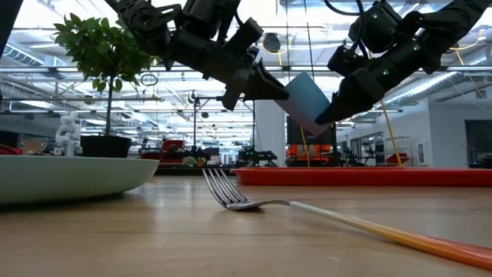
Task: Pick and place plate/cup/fork/spoon on tray
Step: Put the blue cup on the red tray
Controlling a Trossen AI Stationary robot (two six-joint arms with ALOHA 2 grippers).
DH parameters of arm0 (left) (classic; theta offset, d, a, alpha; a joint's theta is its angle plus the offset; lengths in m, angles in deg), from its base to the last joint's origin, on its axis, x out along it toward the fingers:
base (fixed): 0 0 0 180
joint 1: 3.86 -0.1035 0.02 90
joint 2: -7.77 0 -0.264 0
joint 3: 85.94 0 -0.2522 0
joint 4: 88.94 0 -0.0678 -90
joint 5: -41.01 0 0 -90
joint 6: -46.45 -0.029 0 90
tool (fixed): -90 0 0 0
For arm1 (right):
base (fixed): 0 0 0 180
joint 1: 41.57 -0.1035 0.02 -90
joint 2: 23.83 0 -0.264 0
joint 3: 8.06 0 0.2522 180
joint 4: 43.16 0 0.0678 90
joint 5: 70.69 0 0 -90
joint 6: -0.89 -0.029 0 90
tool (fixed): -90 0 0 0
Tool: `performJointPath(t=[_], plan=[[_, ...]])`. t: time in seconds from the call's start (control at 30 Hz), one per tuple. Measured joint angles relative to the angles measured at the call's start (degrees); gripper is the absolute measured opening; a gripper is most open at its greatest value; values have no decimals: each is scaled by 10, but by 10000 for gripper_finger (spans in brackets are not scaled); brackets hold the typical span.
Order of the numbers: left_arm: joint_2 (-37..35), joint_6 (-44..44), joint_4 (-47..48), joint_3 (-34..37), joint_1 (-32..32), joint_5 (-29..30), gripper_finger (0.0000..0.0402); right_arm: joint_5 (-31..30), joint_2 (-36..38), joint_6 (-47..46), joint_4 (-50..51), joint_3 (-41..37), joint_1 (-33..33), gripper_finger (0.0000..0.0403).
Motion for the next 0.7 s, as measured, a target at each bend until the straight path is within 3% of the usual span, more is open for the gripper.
performJointPath(t=[0.27,0.5,0.7], plan=[[0,-6,5,0,-5,-5,11,-7,9,-2,-12,0,0,317],[0,-12,12,0,-5,1,20,-3,69,-4,24,0,0,338],[-1,-11,12,0,-5,4,7,-3,160,-15,139,0,0,347]])
